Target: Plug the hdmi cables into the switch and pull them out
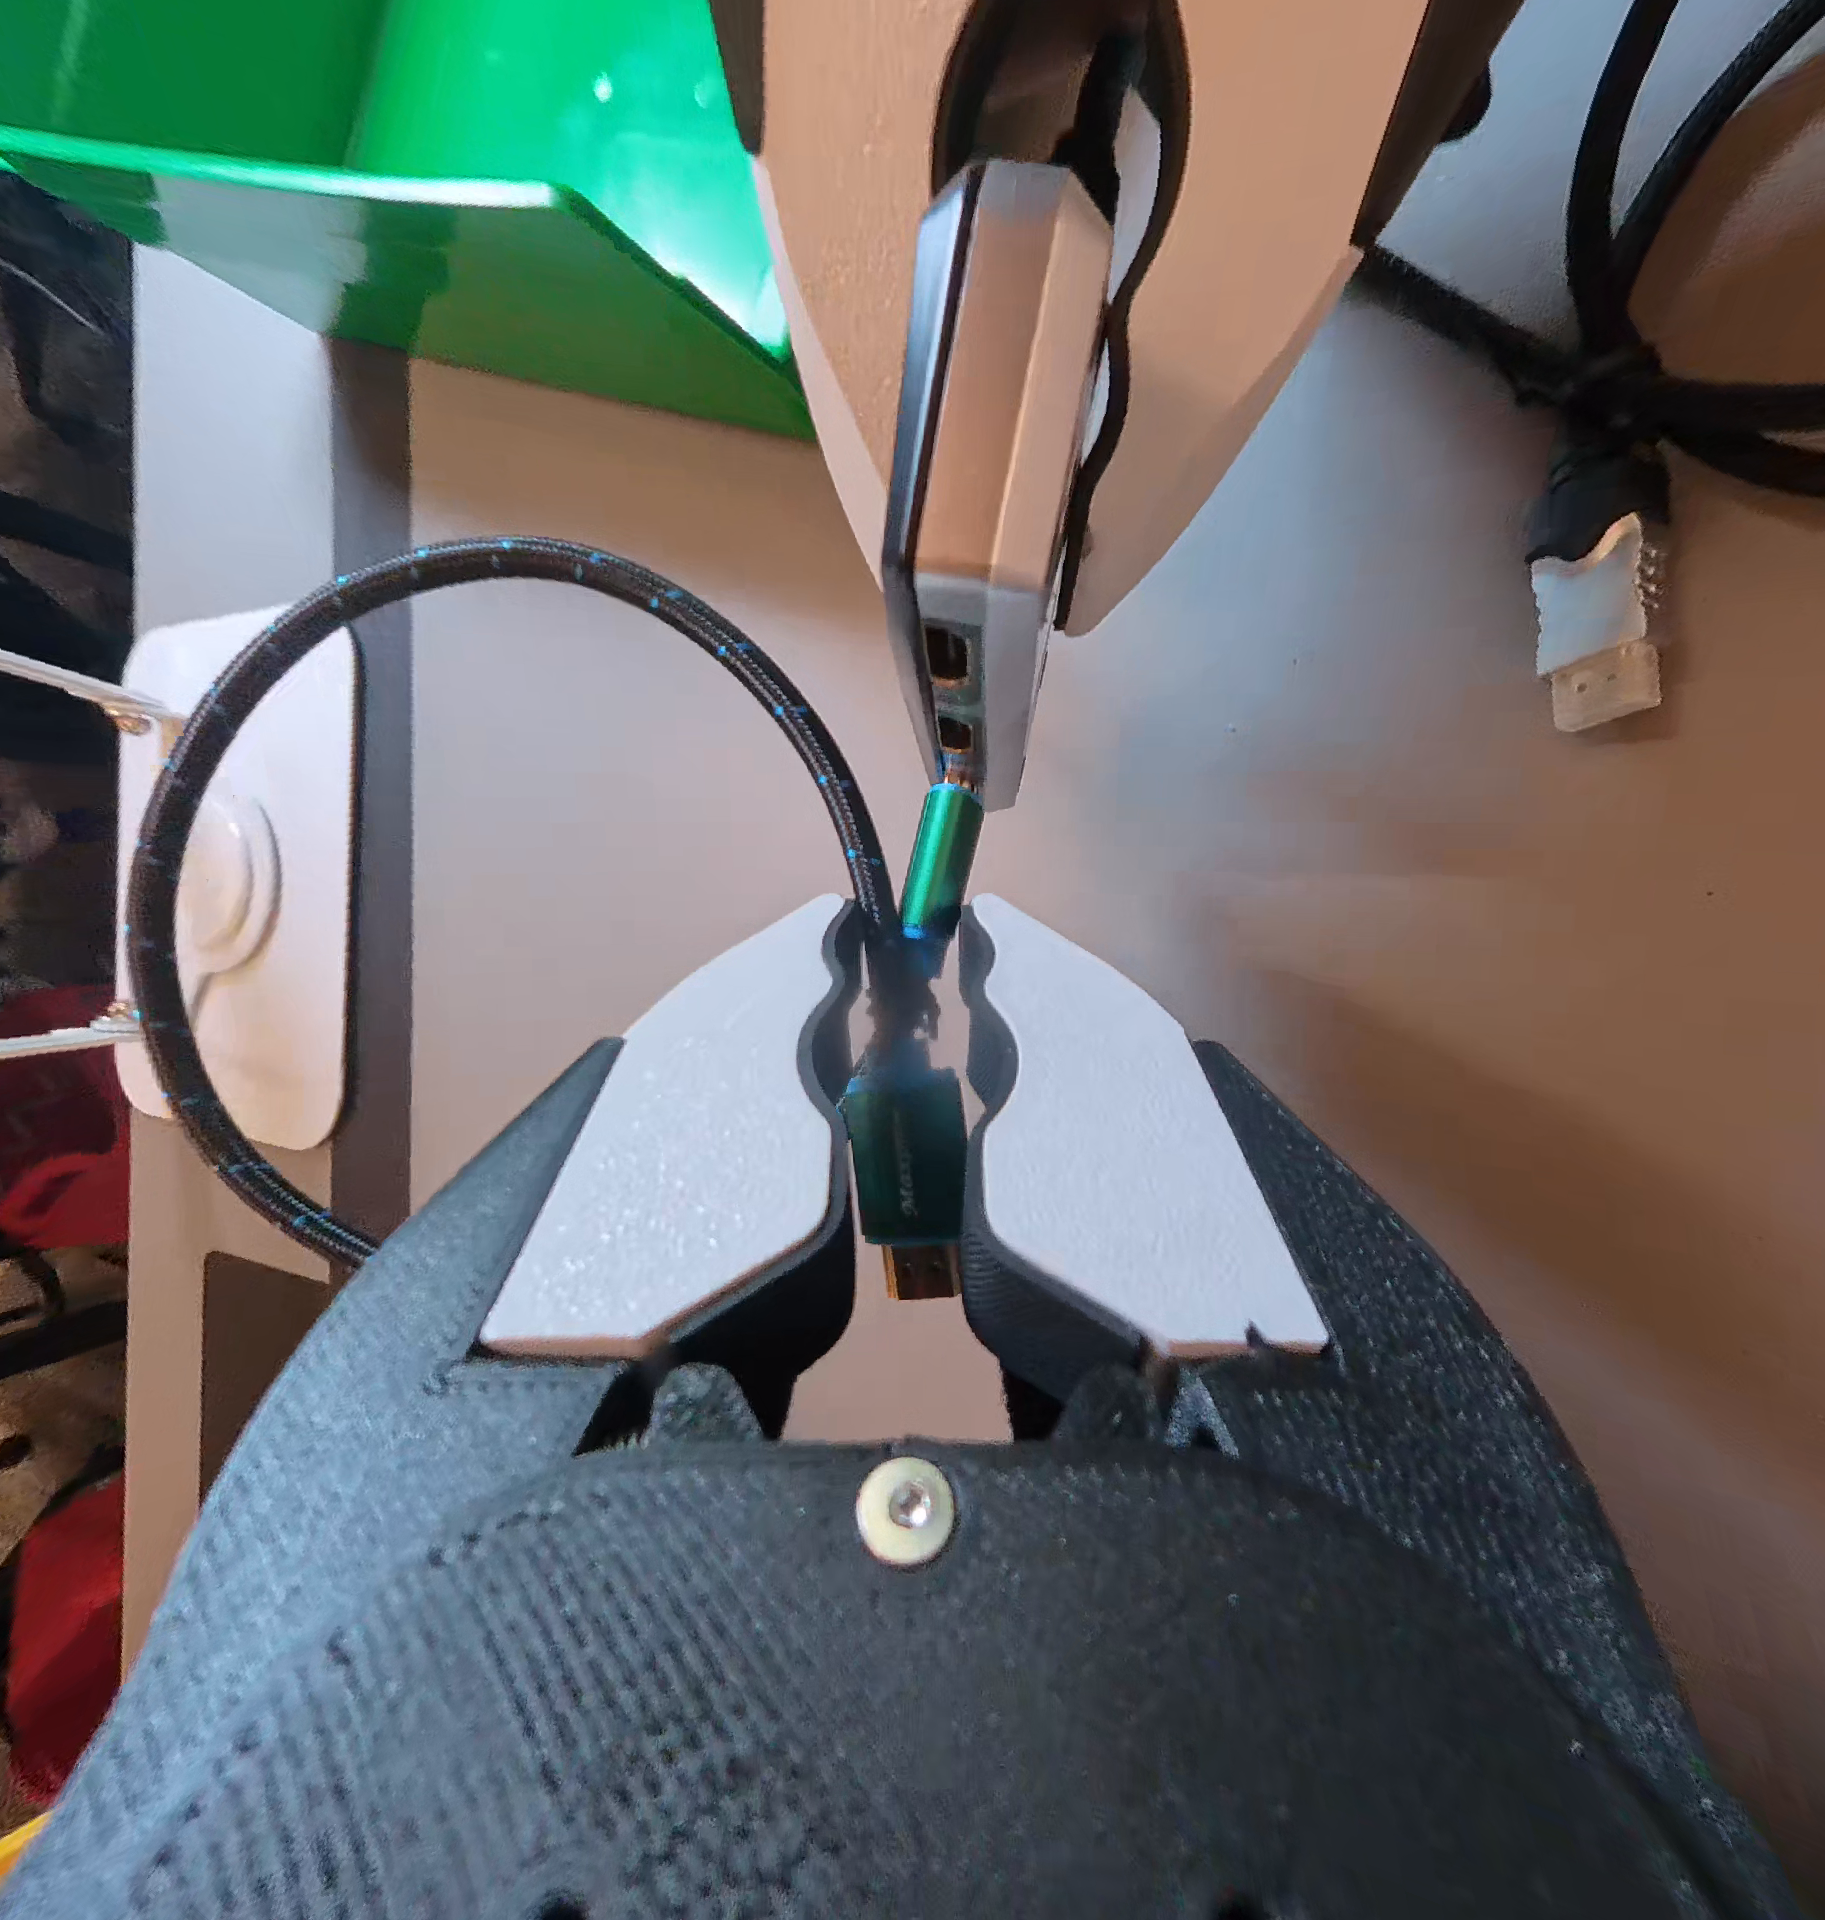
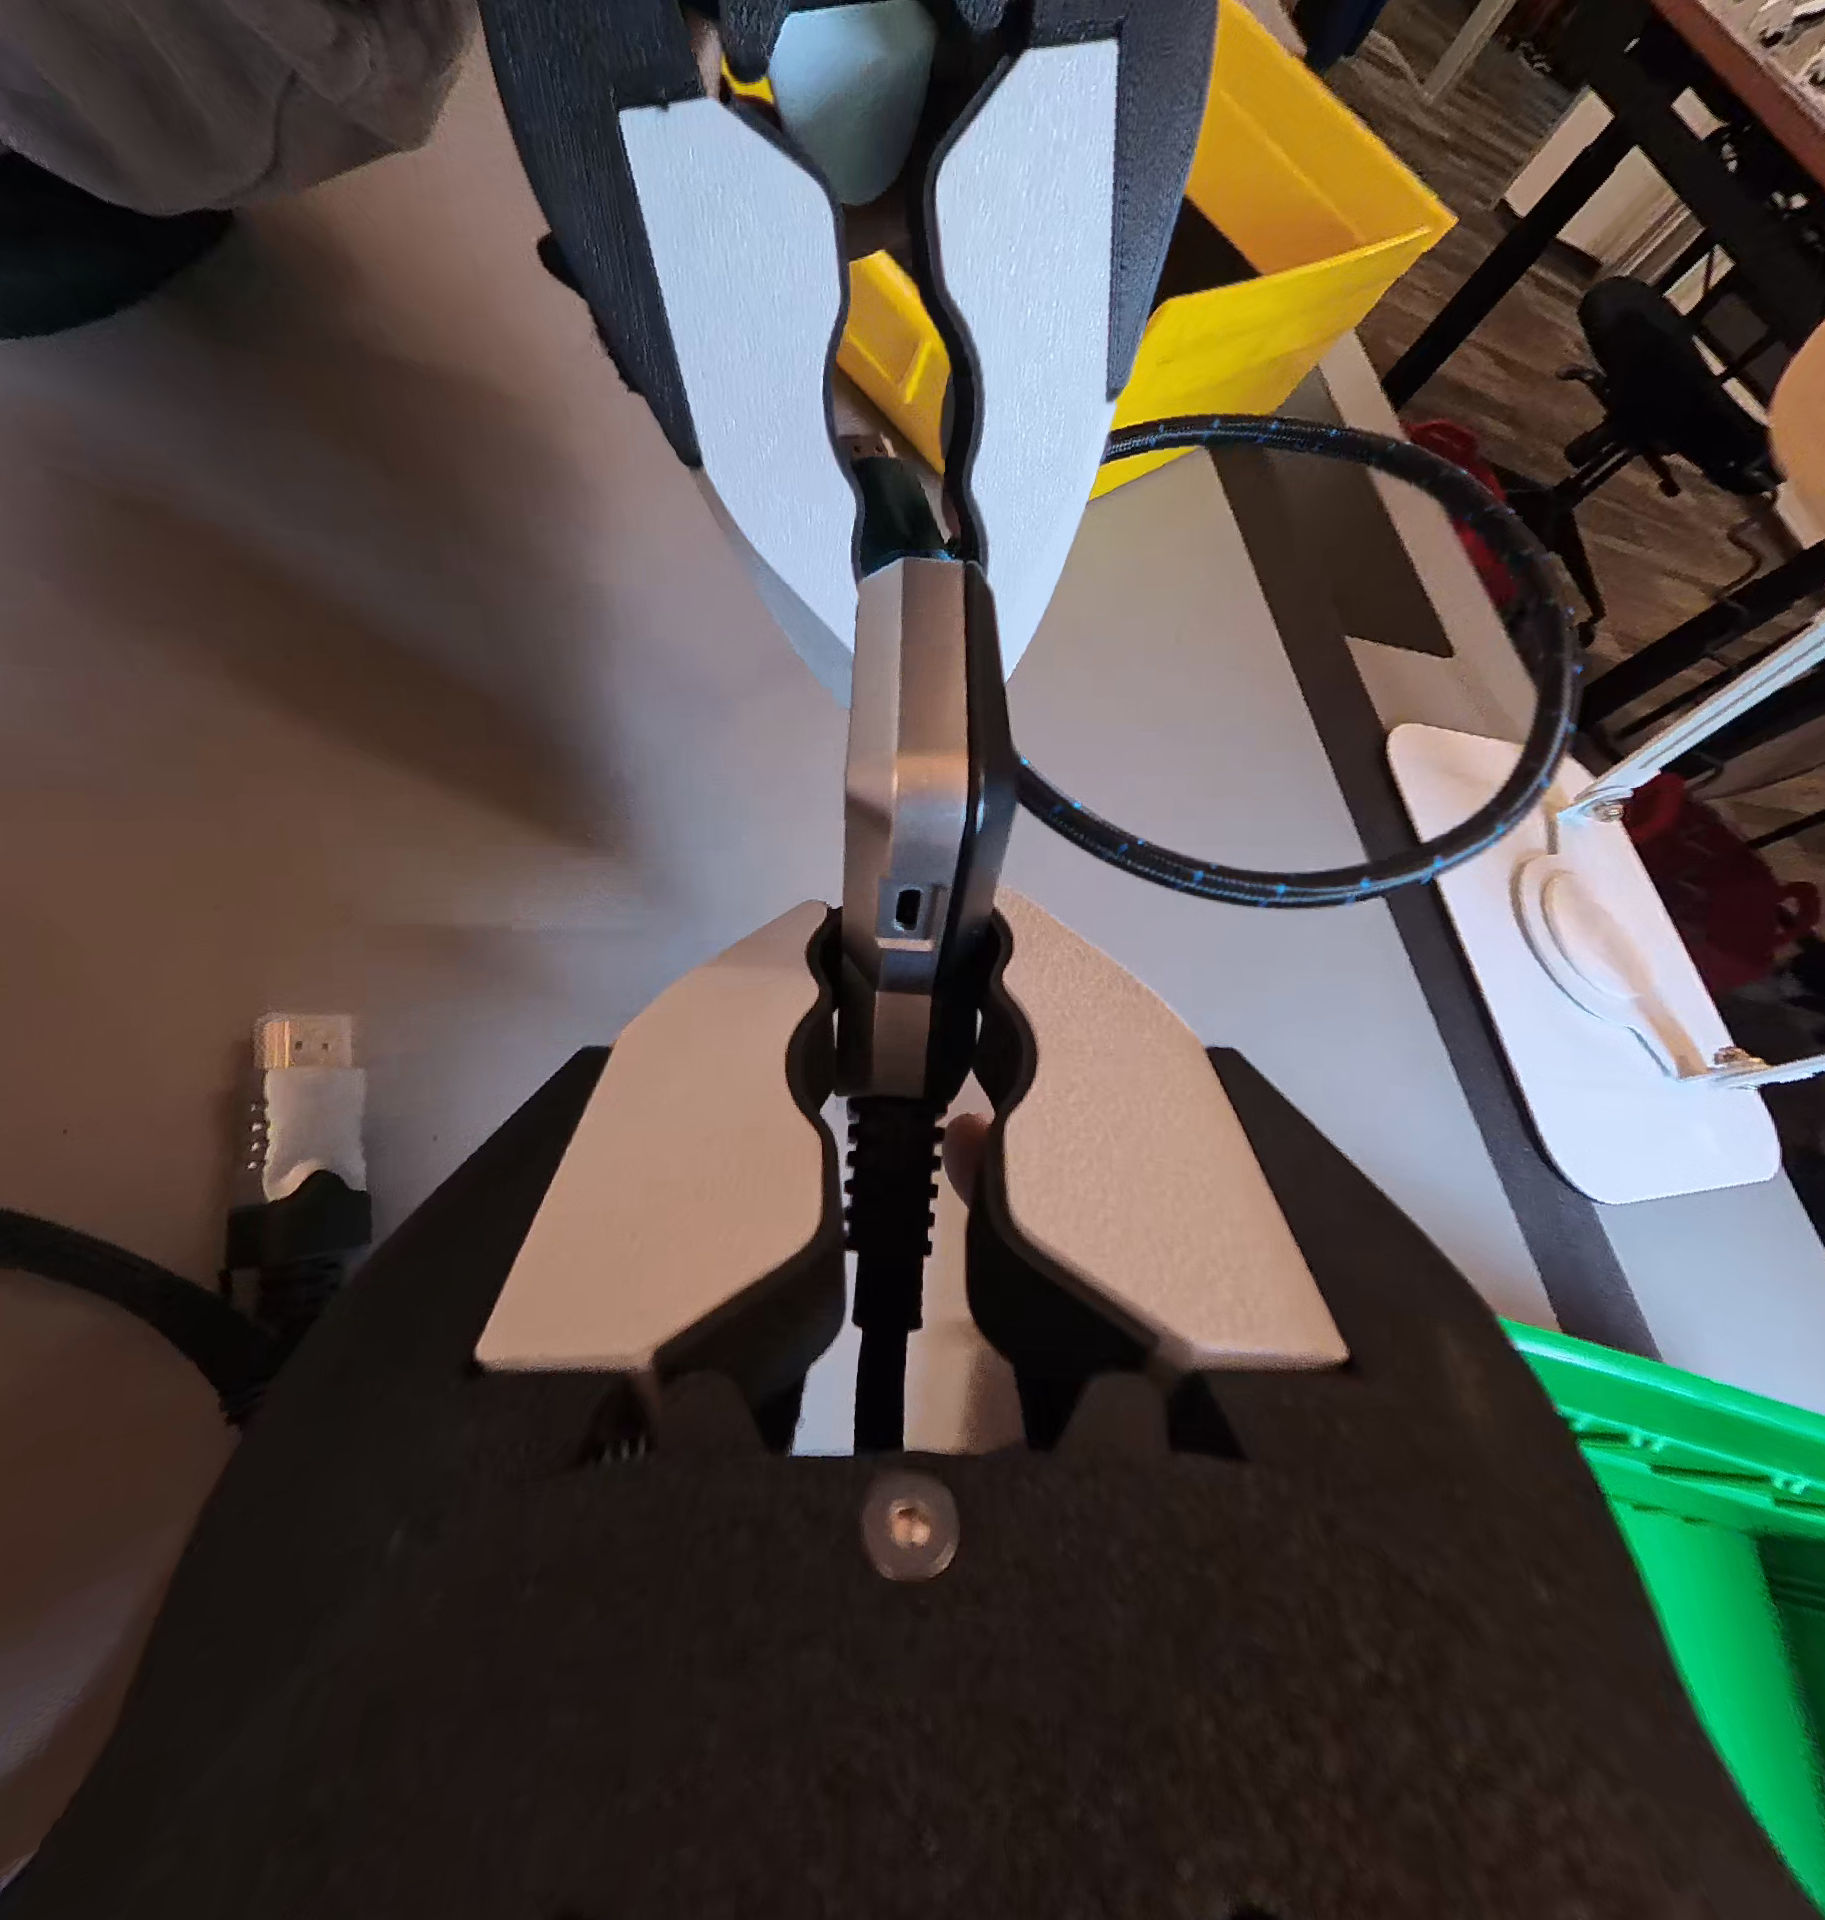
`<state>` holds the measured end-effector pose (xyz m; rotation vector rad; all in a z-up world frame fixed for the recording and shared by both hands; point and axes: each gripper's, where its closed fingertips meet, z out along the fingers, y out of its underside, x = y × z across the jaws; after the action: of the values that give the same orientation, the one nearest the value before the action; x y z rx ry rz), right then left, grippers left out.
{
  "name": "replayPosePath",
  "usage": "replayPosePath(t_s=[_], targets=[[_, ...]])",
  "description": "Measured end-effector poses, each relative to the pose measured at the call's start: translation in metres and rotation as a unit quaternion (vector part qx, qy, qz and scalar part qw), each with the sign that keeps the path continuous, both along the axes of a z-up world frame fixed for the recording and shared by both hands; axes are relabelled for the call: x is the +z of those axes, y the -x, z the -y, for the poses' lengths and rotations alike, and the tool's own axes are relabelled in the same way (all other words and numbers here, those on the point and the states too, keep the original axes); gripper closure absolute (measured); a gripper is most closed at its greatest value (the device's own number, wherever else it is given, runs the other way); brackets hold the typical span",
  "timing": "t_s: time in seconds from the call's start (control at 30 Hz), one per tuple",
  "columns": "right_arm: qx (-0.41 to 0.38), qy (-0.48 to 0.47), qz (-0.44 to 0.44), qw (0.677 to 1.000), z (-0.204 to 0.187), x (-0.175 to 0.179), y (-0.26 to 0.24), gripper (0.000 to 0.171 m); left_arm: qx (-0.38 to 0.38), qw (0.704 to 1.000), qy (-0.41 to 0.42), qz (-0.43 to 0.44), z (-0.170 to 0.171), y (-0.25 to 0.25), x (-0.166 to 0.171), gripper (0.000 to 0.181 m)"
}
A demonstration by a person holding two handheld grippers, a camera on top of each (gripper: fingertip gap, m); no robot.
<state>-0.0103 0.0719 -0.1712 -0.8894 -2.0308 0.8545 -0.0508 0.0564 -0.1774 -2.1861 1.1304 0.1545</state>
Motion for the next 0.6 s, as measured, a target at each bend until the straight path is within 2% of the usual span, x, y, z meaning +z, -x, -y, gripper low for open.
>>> replayPosePath(t_s=[0.1,0.23,0.43,0.53,0.6], targets=[[-0.005,-0.007,-0.011,1.0,-0.002,0.008,-0.001,0.149,-0.017,0.995,-0.071,0.074,-0.004,-0.007,0.035,0.165],[-0.012,-0.007,-0.03,0.999,-0.004,0.016,0.0,0.149,-0.007,0.978,-0.158,0.139,0.001,0.007,0.089,0.152],[-0.045,-0.016,-0.08,0.996,-0.016,0.035,0.002,0.149,0.057,0.922,-0.283,0.257,0.021,0.065,0.168,0.142],[-0.068,-0.012,-0.107,0.992,-0.026,0.045,0.003,0.149,0.1,0.911,-0.315,0.249,0.04,0.109,0.182,0.142],[-0.079,-0.008,-0.114,0.99,-0.031,0.047,0.003,0.149,0.128,0.921,-0.292,0.223,0.052,0.137,0.17,0.144]])
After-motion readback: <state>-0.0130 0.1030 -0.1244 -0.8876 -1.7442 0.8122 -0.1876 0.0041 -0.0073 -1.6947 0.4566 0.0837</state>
